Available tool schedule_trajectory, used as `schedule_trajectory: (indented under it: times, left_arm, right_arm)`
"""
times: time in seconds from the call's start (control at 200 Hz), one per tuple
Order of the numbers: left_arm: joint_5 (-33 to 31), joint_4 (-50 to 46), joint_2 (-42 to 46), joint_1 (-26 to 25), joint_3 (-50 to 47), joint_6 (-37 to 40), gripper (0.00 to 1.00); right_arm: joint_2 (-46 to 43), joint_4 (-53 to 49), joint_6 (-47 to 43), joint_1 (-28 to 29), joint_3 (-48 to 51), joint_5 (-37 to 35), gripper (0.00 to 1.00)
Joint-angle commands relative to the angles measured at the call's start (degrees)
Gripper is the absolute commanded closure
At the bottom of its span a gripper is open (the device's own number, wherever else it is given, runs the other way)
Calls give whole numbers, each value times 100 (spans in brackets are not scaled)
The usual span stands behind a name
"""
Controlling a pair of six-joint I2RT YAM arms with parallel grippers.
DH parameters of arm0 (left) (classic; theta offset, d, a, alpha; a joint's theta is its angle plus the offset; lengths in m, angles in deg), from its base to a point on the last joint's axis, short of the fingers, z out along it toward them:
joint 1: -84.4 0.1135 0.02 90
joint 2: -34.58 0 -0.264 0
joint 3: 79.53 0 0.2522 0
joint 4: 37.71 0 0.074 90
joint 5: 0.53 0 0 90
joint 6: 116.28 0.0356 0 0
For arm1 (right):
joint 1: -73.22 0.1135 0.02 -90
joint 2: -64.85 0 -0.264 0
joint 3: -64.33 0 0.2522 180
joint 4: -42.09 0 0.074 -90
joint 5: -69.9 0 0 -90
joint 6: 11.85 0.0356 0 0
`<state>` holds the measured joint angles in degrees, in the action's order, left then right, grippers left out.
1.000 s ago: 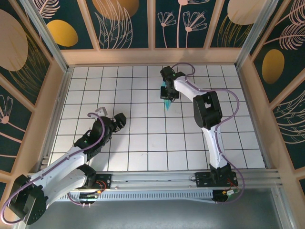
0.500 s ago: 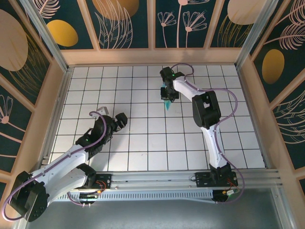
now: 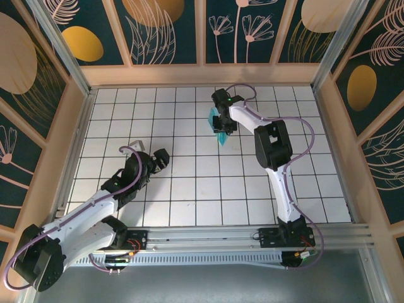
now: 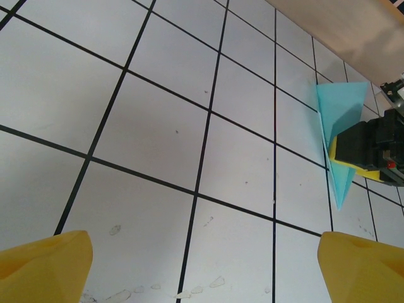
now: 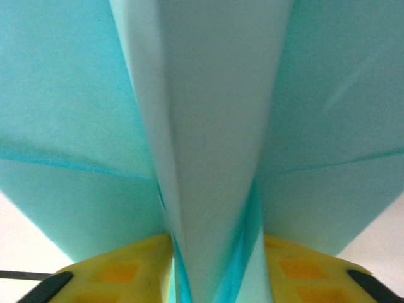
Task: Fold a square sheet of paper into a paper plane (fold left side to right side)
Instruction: Place the paper plane at the top-center of the table.
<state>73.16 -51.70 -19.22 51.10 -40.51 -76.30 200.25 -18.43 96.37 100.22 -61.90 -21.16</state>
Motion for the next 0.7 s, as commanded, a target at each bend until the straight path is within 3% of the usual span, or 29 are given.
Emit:
schedule_trajectory:
  times: [0.0, 0.696]
  left_arm:
    - [43, 6, -25, 38, 205, 124, 8]
    - [-36, -187, -265, 35, 683, 388, 7]
  right_arm:
    - [-66, -123, -76, 33, 77, -255, 58]
    - [-635, -97, -20, 80, 318, -204, 57]
